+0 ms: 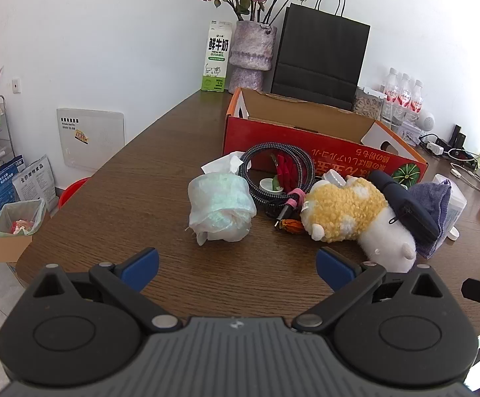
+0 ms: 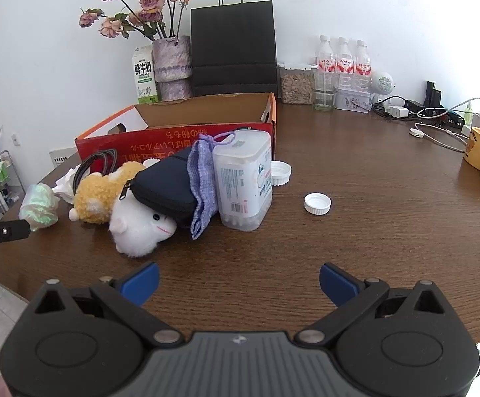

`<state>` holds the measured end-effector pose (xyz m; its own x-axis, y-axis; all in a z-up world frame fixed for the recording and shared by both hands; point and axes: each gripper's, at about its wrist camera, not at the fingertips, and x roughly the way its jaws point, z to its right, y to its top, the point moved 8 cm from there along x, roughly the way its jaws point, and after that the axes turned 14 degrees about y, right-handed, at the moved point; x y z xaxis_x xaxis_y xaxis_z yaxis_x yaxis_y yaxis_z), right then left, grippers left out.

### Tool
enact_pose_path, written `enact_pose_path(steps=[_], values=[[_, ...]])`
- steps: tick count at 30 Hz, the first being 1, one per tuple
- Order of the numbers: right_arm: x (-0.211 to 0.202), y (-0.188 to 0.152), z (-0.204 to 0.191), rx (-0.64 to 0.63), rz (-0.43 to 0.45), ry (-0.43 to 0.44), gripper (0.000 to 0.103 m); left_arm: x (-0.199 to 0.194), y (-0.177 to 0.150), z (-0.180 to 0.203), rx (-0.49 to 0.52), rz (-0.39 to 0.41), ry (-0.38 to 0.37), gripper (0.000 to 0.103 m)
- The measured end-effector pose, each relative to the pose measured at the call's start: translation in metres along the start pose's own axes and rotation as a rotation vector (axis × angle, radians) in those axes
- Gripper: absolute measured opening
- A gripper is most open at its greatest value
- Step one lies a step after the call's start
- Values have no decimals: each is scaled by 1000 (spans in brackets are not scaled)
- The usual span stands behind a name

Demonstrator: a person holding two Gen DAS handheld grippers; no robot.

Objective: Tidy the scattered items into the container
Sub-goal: 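Close the left gripper on the plastic-wrapped diaper while the right gripper grasps a white bottle cap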

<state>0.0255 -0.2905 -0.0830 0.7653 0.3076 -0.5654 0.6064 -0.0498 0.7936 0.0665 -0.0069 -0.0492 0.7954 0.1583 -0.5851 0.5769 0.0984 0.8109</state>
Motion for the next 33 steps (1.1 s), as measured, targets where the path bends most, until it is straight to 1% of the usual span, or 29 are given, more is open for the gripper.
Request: enact_pose_path(steps=[16,20,28,33], values=[[6,-2,0,-12,-8,0,103,5,-4,-1,-3,-18,4,103],[11,-5,1,-1,-30,31,103,8,-3,-2,-7,-18,8,103],[20,1,11,-14,-21,-9,103,17,5,-4,-14,-5,26,103],[24,12,42,-12,2,-95,103,26,11,-8,-20,-6,53,103]])
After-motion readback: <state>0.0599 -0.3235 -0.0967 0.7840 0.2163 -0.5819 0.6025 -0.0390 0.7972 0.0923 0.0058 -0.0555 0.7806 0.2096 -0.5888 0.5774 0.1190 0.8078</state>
